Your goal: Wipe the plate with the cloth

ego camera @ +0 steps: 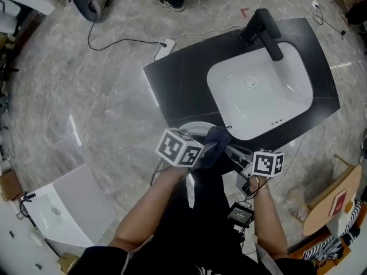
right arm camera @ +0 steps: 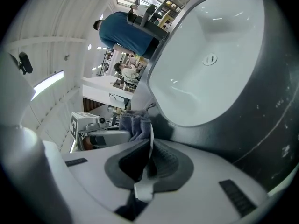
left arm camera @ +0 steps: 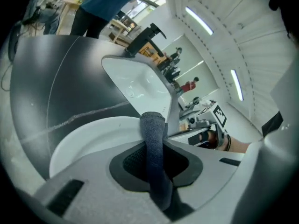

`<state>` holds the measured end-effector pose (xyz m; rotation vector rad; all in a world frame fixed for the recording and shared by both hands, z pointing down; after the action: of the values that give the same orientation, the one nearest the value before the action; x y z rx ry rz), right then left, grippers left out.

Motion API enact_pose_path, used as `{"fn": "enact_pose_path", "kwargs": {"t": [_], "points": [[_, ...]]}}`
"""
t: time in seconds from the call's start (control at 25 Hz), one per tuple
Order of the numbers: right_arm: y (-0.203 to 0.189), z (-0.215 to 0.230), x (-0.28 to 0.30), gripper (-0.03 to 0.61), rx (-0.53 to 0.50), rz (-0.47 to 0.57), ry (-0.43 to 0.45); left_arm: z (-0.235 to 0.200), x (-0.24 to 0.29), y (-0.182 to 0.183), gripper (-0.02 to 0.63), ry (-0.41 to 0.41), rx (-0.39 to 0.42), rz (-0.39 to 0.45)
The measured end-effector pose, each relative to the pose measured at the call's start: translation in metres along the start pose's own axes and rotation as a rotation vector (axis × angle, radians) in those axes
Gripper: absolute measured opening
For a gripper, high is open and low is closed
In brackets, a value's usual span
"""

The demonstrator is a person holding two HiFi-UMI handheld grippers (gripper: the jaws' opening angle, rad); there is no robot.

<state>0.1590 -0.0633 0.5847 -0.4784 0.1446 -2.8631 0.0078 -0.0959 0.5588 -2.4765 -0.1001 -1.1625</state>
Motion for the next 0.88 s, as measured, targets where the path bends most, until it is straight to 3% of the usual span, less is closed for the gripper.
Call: {"fn": "enact_pose_path", "kwargs": {"t": [0.2,0.44,0.8,0.88], "points": [[-0.001,0.001,-0.001,0.021,0.014,0.02,-0.001,-0.012,-0.007,0.003,0.054,0.132,0.136,-0.068],[0.001,0.001,-0.003,0.021,0.022,0.041,-0.007,-0.039,-0.034,0.001,0.054,0.27,0.226,-0.077],[0.001,0.002,-0.003,0.02,0.038,0.068,-0.003,-0.073,-0.094,-0.015,0.054,0.407,0.21,0.026],[0.001,0.001,-0.003,0.02,0.031,0.07,-0.006,-0.069,-0.104,-0.013,0.054,0.384,0.17,0.07]]}}
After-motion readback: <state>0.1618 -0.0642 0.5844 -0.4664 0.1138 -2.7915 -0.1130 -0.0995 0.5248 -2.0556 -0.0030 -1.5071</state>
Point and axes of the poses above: the fingertips, and each gripper's own axes: x forward along the fingers, z to its right, y out of its top, the point moved 7 cm from there along -x, backward along the fingers, and after that the axes turned 13 degrees about y, right-handed, at the moved point
